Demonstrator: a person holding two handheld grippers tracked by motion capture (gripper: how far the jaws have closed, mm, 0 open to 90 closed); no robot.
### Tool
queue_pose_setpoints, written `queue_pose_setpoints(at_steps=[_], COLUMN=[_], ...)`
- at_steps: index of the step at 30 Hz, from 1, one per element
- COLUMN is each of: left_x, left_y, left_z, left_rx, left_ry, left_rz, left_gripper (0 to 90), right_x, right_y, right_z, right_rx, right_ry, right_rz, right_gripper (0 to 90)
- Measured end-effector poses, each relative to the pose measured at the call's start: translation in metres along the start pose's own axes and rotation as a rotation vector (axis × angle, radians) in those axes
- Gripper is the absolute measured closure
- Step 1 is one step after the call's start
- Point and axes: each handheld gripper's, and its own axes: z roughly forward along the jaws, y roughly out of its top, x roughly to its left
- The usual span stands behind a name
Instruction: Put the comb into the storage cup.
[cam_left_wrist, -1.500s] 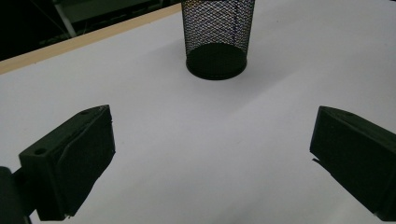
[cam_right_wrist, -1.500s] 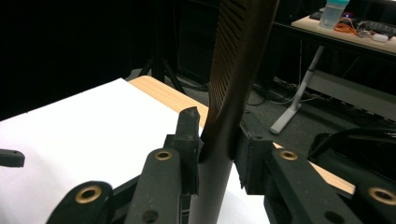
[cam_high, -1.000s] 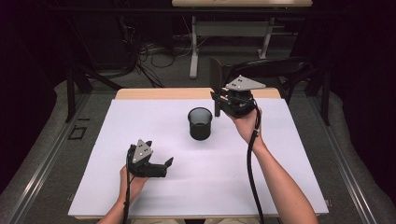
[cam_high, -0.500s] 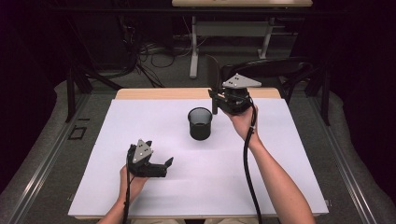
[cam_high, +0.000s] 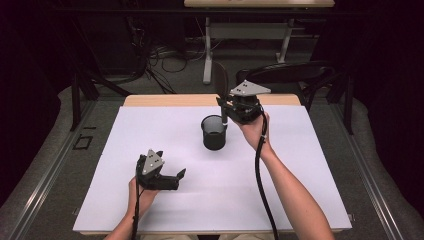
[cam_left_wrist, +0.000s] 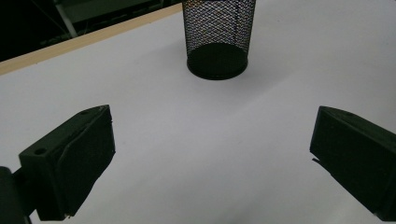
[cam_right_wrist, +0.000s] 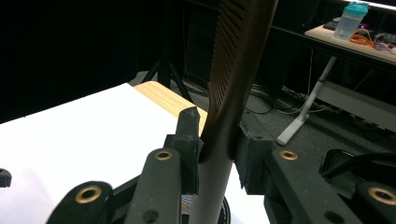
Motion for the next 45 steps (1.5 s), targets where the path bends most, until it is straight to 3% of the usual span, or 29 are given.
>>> queue_pose_setpoints(at_steps=[45], left_x=[0.003], left_y=[0.000], left_z=[0.000], left_rx=[-0.008], left_ry=[0.001], left_rz=[-0.012], left_gripper=[0.1], right_x=[0.005], right_y=[-0.015], right_z=[0.041], right_rx=[0.048], right_ry=[0.044], right_rz=[-0.024], right_gripper=[73.3])
